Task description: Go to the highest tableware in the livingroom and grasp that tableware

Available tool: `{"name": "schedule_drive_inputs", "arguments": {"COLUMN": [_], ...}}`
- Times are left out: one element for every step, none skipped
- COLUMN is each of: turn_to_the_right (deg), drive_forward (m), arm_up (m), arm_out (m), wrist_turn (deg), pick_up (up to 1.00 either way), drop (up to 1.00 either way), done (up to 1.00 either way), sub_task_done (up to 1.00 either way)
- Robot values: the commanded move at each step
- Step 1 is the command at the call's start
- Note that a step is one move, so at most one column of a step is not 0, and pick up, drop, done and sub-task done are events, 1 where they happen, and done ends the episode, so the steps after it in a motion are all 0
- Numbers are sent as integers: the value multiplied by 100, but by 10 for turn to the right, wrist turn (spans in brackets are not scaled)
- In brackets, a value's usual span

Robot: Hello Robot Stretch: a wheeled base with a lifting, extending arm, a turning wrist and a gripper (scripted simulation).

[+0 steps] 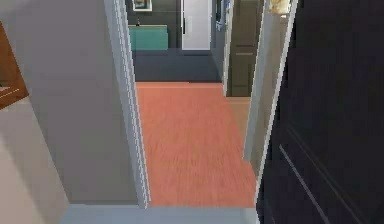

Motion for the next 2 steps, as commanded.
{"name": "schedule_drive_inputs", "arguments": {"turn_to_the_right": [0, 0], "drive_forward": [100, 50], "arm_up": [0, 0], "arm_out": [0, 0], "wrist_turn": [0, 0], "pick_up": [0, 0], "drop": [0, 0], "done": [0, 0], "sub_task_done": [0, 0]}}
